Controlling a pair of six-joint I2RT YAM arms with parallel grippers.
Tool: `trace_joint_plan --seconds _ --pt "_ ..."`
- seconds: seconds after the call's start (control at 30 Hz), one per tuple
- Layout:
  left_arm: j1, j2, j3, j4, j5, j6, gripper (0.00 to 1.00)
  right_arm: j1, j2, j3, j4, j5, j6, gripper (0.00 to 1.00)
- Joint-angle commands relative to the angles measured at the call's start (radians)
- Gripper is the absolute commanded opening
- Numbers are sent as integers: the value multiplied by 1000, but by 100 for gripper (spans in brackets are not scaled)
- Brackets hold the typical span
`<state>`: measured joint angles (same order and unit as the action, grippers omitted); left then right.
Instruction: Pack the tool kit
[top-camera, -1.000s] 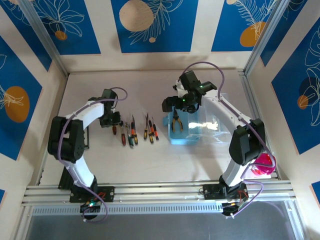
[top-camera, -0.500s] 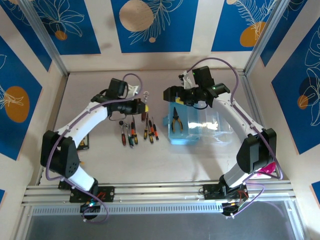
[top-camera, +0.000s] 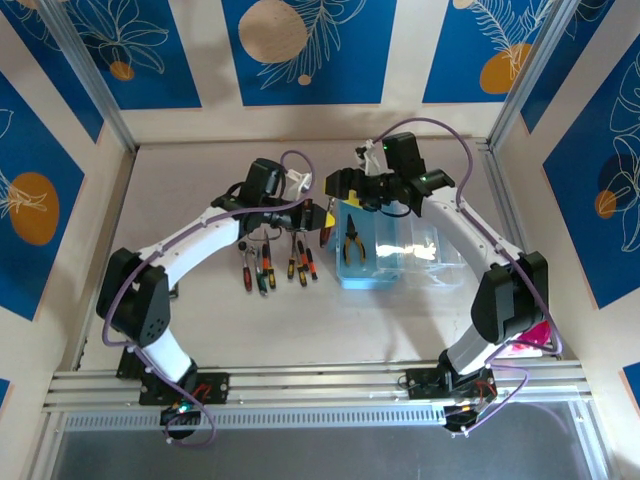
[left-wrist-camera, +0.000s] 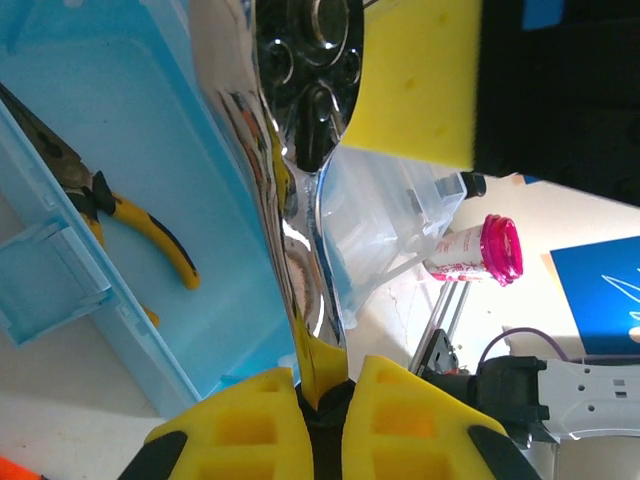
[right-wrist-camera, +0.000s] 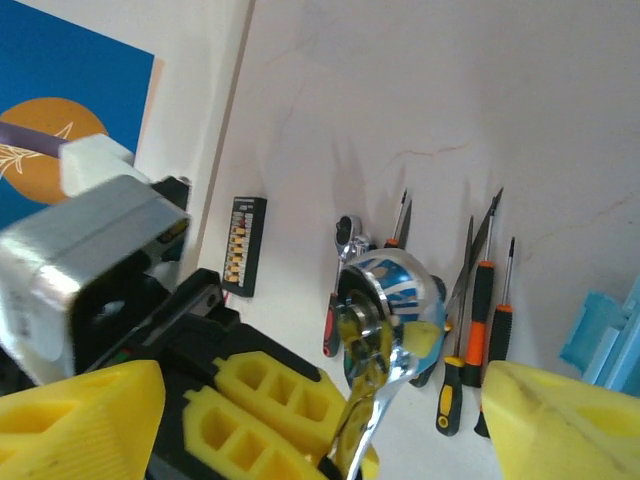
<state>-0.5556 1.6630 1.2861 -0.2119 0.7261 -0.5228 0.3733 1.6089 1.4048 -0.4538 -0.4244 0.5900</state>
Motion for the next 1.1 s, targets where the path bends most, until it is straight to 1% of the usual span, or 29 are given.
trace_joint_plan --seconds 0.0,0.13,0.2,0.23,0.27,0.33,0.37,0.43,0.53,0.57,0.6,0.67,0.73,0.77,0.83,0.87,0.97,1.0,1.07 --pt "-13 0 45 75 52 -12 0 6 16 -20 23 -41 22 79" --pt "-17 3 46 82 66 -14 0 12 35 -20 28 -57 24 71" --pt "-19 2 45 83 70 -13 0 15 40 -17 34 -57 28 65" --pt "-18 0 44 83 72 -14 0 17 40 -18 39 -57 31 59" --pt "-20 1 43 85 75 -14 0 18 42 -17 45 -60 32 51" --pt "-22 -1 40 86 83 -14 0 20 43 -15 52 -67 33 37" --pt "-24 -2 40 87 89 -14 0 20 42 -13 52 -67 33 29" --pt "-26 -5 35 91 95 -11 0 19 42 -10 48 -68 33 15" --pt "-27 -11 33 75 81 -6 0 18 33 -9 36 -60 29 0" --pt "-26 -15 38 54 65 5 0 17 27 -7 26 -57 23 0" --pt "-26 -19 47 29 51 18 11 15 22 -4 15 -52 17 0" --pt "-20 -36 75 -55 4 67 44 9 8 10 -25 -35 -9 0" --pt "-11 -65 99 -148 -64 123 69 -2 -9 25 -82 -11 -47 0" --pt "-2 -84 105 -193 -105 149 80 -10 -19 32 -116 5 -71 0" --pt "31 -124 103 -268 -174 184 97 -32 -40 41 -172 31 -113 0" --pt "56 -146 96 -294 -198 195 100 -48 -52 42 -197 42 -132 0" --pt "146 -206 60 -371 -281 195 100 -94 -74 56 -270 59 -192 0" --pt "173 -220 53 -402 -329 189 100 -107 -76 61 -292 70 -210 0" --pt "221 -237 50 -494 -473 173 100 -125 -71 86 -358 111 -250 0"
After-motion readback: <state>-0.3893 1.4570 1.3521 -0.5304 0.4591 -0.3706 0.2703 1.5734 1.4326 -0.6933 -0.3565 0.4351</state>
